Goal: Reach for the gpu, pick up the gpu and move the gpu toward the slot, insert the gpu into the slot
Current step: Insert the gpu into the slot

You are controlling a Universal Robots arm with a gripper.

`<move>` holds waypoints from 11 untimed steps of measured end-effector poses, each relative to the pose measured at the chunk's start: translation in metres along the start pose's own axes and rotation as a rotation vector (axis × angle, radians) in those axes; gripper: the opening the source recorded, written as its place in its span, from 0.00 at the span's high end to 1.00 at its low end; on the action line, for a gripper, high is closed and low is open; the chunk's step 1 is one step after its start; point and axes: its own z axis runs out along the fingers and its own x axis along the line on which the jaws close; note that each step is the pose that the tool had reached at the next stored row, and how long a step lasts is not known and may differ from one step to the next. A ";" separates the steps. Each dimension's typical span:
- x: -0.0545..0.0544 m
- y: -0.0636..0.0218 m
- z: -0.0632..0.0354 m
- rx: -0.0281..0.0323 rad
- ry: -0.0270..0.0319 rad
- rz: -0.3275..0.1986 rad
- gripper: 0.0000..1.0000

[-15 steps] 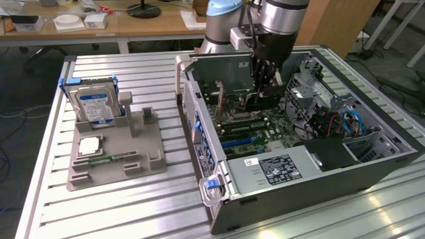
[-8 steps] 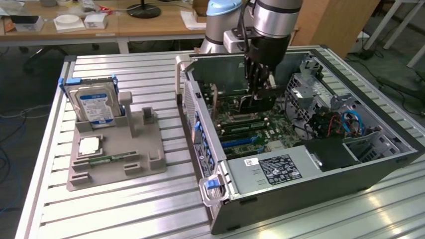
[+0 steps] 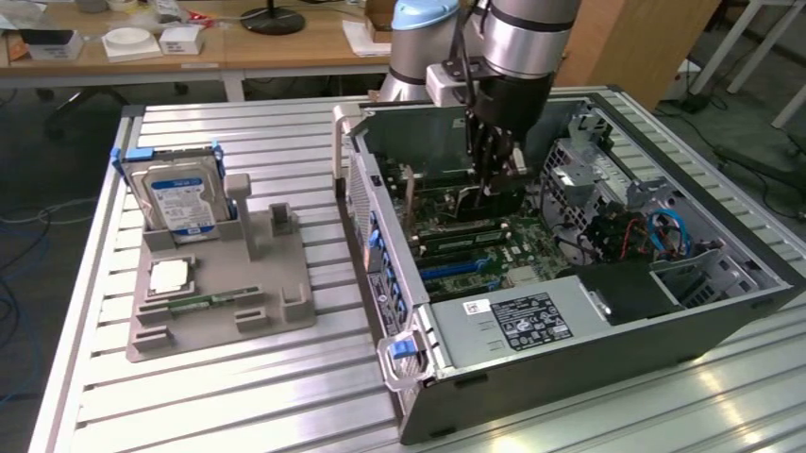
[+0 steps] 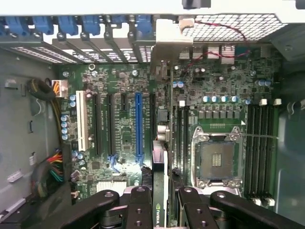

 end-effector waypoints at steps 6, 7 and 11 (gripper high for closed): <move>0.013 -0.0004 0.0020 0.0000 0.0012 0.000 0.74; 0.015 -0.0004 0.0023 0.0000 0.0016 0.000 0.74; 0.021 -0.0005 0.0040 0.0001 0.0036 0.000 0.74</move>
